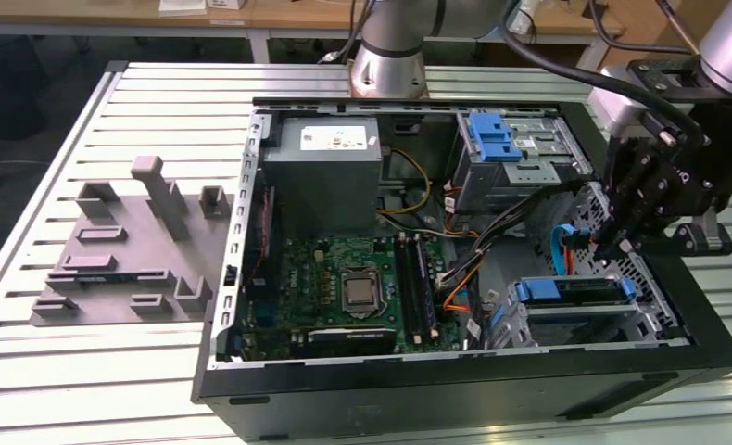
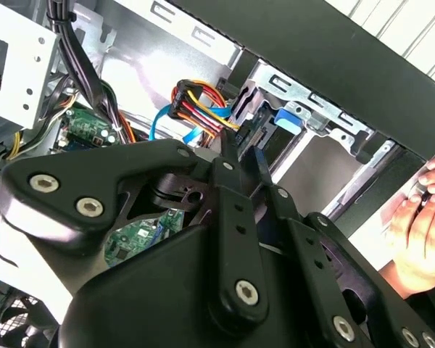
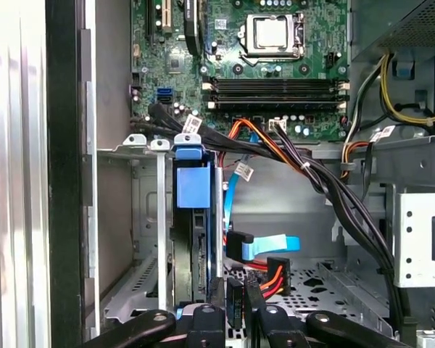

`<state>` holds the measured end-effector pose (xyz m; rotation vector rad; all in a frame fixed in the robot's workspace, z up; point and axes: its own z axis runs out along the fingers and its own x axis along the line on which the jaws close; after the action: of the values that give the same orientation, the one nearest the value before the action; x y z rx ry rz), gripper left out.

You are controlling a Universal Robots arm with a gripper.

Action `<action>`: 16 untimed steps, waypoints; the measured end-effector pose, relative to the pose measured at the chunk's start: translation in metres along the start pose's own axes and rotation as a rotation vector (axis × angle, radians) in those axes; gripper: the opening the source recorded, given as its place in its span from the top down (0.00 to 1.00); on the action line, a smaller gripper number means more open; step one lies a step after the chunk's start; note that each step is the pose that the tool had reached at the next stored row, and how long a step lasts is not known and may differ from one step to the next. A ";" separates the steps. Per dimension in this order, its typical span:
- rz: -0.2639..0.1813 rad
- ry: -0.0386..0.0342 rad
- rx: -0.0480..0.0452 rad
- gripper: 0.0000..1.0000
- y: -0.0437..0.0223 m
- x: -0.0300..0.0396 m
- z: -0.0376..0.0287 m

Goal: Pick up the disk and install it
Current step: 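Insert the first disk wire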

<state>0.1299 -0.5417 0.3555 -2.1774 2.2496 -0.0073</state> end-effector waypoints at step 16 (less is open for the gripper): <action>0.000 0.0086 0.0020 0.84 -0.0007 0.0000 0.0023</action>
<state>0.1306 -0.5417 0.3532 -2.1808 2.2529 -0.0190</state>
